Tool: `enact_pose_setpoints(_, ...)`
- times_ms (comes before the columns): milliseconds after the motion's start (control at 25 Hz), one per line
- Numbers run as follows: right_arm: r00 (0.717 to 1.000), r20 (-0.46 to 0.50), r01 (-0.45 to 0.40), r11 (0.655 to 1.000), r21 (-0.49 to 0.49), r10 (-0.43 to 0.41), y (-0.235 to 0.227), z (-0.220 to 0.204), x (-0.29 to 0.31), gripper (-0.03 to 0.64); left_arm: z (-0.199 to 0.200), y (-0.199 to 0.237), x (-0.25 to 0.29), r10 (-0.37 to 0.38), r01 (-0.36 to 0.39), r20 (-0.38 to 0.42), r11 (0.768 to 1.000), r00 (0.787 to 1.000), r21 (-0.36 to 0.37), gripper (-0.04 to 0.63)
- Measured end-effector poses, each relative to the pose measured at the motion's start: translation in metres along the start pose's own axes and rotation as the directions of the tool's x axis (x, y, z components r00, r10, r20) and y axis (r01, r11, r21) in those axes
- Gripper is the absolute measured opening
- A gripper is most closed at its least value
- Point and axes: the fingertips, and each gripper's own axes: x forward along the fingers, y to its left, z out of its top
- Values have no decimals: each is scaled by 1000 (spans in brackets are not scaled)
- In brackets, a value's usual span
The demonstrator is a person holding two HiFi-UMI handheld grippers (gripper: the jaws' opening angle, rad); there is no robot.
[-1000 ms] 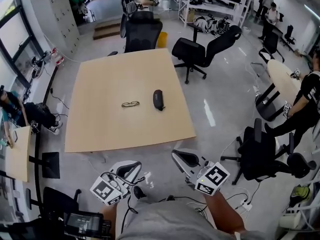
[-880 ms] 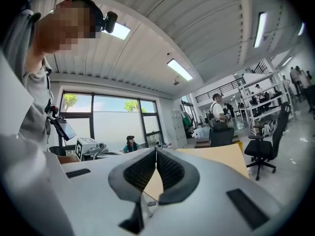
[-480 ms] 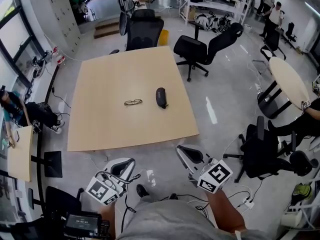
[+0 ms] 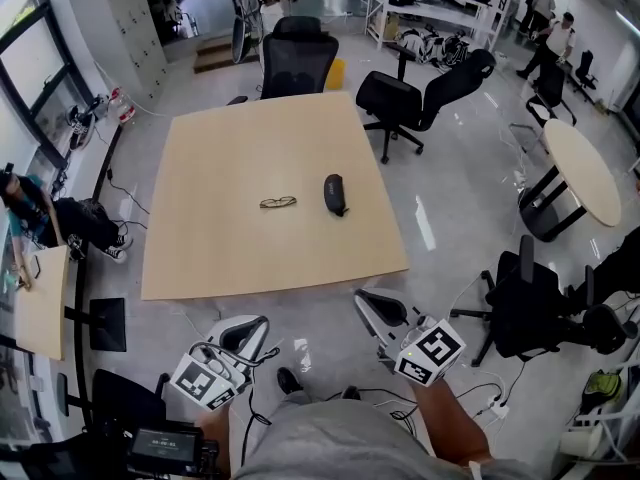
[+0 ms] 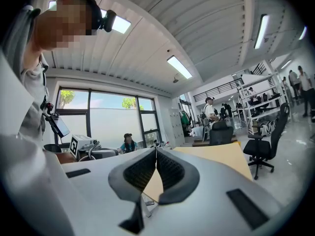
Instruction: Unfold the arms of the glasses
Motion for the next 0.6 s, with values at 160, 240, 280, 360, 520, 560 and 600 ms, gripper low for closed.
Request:
enact_pose_setpoints(160, 1000, 1, 8, 1000, 0, -8, 6, 0, 15, 9, 2, 14, -12, 1, -1, 1, 1000, 1000, 7, 6)
enact_pose_setpoints(240, 1000, 2, 11, 1000, 0, -11, 7, 0, 23, 9, 2, 21, -17, 2, -2, 2, 1000, 1000, 8, 6)
enact_pose_setpoints(280, 1000, 3, 13, 1000, 0, -13, 7, -1, 27, 9, 2, 26, -19, 3, -3, 4, 1000, 1000, 9, 6)
enact_pose_setpoints(360, 1000, 6, 17, 1000, -4, -17, 8, 0, 36, 9, 3, 37, -22, 4, -4, 9, 1000, 1000, 15, 6)
enact_pose_setpoints(520, 999, 16, 31, 999, -18, -31, 17, 4, 61, 9, 7, 61, -34, -8, 7, 27, 1000, 1000, 27, 6)
enact_pose_setpoints(560, 999, 19, 35, 999, -22, -35, 20, 5, 66, 9, 7, 67, -36, -12, 11, 31, 1000, 999, 30, 6)
enact_pose_setpoints(600, 999, 21, 40, 999, -26, -40, 21, 7, 71, 9, 8, 72, -39, -16, 15, 35, 999, 999, 32, 6)
